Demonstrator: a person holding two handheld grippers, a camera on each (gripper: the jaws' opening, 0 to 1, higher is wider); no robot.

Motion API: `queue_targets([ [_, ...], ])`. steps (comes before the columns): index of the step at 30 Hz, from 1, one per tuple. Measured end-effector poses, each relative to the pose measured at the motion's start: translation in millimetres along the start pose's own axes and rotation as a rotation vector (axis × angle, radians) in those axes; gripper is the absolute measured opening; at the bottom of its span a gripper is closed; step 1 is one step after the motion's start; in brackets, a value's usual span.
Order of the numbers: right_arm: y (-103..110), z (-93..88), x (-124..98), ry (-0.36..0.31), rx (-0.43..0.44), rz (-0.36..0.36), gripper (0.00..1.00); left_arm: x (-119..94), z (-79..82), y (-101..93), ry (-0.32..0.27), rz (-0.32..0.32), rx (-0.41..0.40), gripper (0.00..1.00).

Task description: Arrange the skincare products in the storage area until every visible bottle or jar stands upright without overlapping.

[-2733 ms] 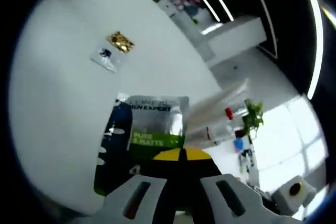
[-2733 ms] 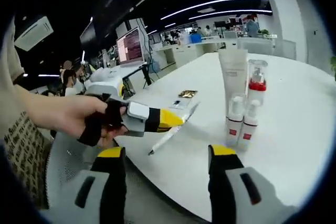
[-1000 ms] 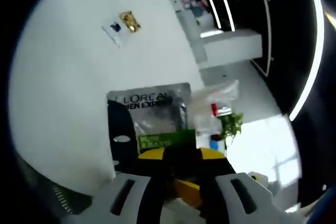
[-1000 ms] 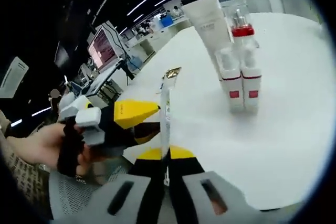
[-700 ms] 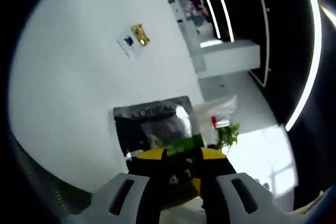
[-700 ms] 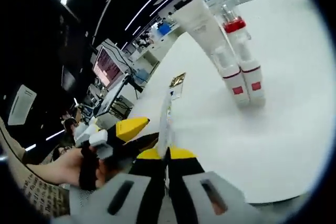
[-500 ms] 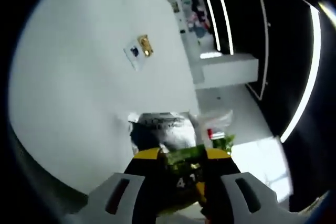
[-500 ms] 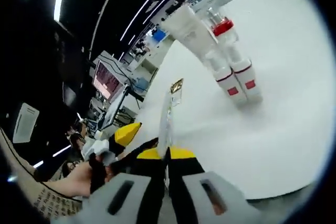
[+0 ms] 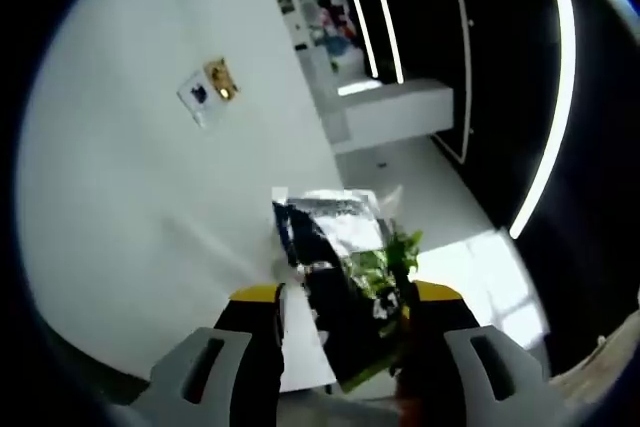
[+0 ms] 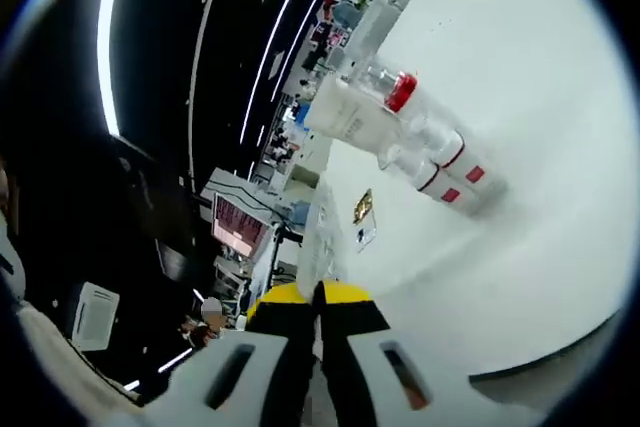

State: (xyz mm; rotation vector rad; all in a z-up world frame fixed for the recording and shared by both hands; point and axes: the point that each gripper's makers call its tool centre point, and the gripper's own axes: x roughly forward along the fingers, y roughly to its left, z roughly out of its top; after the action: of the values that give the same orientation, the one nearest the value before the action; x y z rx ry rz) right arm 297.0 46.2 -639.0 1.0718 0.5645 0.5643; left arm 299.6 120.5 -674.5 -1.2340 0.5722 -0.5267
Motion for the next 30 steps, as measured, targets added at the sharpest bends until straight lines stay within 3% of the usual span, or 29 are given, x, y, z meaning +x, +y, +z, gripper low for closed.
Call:
queue_targets([
  [2, 7.0, 7.4, -2.5, -0.053, 0.083, 0.049, 0.01, 2.2, -5.2, -0.6, 0.025, 0.001, 0.007, 0.55],
  [3, 7.2, 6.6, -2.8, -0.054, 0.08, 0.051, 0.01, 2.9, -7.3, -3.0, 0.036, -0.01, 0.012, 0.55],
  [6, 10.4, 1.0, -1.1, -0.026, 0.061, 0.061, 0.01, 4.3, -14.0, -20.8, 0.067, -0.098, 0.019, 0.42],
  [10, 15.2, -10.2, 4.8, 0.02, 0.013, 0.063, 0.01, 4.6, -15.4, -27.4, 0.086, -0.135, 0.011, 0.25],
  [14, 12.2, -7.2, 5.5, 0.008, 0.005, 0.056, 0.01, 4.6, -15.3, -32.2, 0.088, -0.151, 0.03, 0.26],
  [20, 0.9, -2.1, 0.1, -0.02, 0.044, 0.034, 0.01, 4.1, -16.5, -38.8, 0.099, -0.182, 0.022, 0.06],
  [25, 0.3, -2.4, 1.0, -0.021, 0.036, 0.034, 0.02, 3.1, -14.7, -45.0, 0.099, -0.21, 0.021, 0.0],
  [29, 7.6, -0.5, 2.4, -0.044, 0.009, 0.084, 0.04, 1.6, -11.5, -51.7, 0.088, -0.241, -0.007, 0.0],
  [30, 17.1, 2.8, 1.9, -0.073, 0.007, 0.146, 0.04, 0.7, -10.7, -55.3, 0.085, -0.259, -0.031, 0.0],
])
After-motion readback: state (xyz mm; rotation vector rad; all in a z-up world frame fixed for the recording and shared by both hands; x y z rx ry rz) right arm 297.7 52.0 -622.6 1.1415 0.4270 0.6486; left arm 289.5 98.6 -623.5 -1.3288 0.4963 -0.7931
